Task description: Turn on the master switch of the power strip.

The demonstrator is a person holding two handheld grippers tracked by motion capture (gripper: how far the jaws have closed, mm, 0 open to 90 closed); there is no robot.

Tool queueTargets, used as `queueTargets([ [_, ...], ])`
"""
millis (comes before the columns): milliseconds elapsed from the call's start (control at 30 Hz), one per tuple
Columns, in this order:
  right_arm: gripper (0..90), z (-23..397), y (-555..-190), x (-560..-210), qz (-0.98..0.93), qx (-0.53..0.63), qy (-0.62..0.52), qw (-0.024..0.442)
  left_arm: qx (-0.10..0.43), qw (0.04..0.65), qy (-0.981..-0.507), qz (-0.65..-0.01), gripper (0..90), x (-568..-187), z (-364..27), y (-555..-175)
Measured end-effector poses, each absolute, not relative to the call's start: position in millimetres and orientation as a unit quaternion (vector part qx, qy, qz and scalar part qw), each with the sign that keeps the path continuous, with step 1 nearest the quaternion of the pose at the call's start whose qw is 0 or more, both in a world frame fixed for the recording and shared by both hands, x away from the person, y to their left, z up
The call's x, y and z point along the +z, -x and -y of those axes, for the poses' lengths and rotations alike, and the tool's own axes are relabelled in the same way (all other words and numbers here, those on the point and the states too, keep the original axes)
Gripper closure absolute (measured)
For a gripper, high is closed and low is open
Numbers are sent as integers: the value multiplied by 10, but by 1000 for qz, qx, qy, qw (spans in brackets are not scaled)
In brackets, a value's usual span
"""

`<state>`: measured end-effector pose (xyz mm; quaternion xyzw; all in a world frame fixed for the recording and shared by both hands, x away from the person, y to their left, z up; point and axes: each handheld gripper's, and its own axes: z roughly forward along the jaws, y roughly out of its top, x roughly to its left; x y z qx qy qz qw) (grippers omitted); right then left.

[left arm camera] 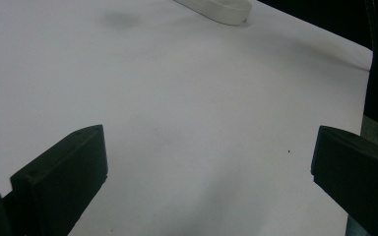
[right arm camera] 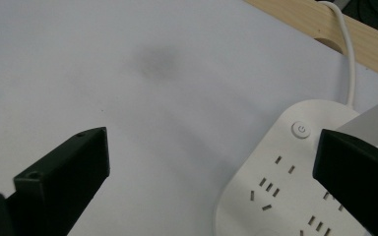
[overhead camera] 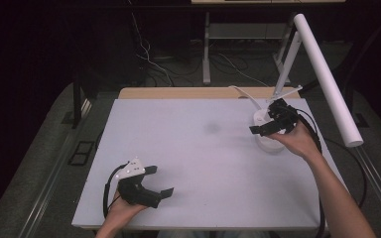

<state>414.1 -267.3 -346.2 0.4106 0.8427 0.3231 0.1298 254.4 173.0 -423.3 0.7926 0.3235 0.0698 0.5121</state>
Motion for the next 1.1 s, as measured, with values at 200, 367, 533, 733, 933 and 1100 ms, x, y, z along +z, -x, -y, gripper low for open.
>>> queueTargets([
  [200,101,2665,-4222,-3443,-847,316,-406,134,71,511,-793,-324,0,-4231,-1742,-2551],
  [367,240,2635,-4281,-3397,-851,301,-401,155,72,510,-794,-322,0,-4231,-1742,-2553],
  [533,386,2608,-4373,-3372,-855,291,-399,158,73,511,-793,-324,0,-4234,-1761,-2557],
  [733,552,2565,-4473,-3395,-862,267,-395,174,73,509,-794,-325,0,-4239,-1761,-2565],
  [933,725,2524,-4568,-3444,-867,244,-396,178,76,506,-795,-326,0,-4239,-1763,-2566],
  [1100,893,2481,-4620,-3512,-874,216,-392,189,75,504,-796,-326,0,-4242,-1764,-2567],
])
